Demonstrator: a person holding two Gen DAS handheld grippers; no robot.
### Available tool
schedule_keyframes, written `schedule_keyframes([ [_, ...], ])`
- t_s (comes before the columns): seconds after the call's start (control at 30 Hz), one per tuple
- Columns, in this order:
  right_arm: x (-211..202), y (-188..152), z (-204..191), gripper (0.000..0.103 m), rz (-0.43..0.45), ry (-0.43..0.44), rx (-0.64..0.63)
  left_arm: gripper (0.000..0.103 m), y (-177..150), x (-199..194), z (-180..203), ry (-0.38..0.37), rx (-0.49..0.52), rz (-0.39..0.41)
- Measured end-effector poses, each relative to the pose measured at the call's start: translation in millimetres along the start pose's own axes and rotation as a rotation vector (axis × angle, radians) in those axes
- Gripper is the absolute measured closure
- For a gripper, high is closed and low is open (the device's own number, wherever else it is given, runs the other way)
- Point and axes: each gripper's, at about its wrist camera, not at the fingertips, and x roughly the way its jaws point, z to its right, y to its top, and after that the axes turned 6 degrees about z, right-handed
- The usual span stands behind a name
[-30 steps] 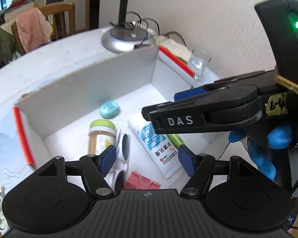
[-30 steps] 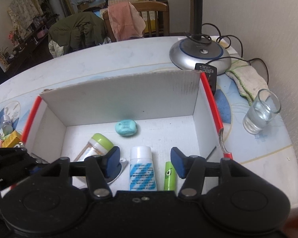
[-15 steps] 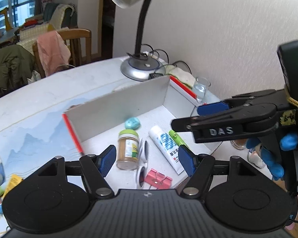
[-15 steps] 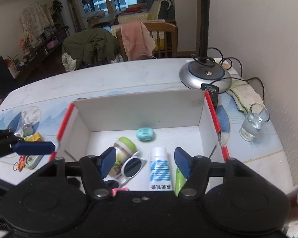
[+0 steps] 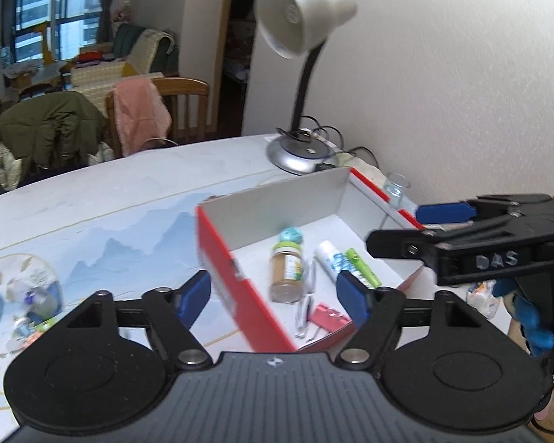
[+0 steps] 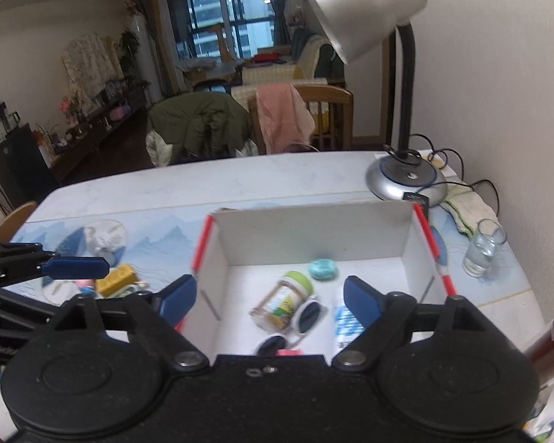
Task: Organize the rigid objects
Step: 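Withdraw both tools from the box back over the remaining items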
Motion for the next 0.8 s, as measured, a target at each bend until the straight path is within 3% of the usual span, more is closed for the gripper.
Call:
schedule_keyframes([
  [0.23,-8.5,-9.2,-51.9,0.006,0.031,0.030,-0.047,0.027,-13.9,-29.6,-37.4,0.046,-0.017,0.025],
  [0.6,7.3,-19.3,-123.7,0.004,0.015,0.099,-0.057,0.017,-28.5,-67.6,-104.3,0.085,-0.040,0.081],
  [0.8,20.4,-22.2,-151.8,0.005,0.002,0.118,-0.049,0.002,-35.9,-75.5,-142.1,0.099,-0.045,0.084],
])
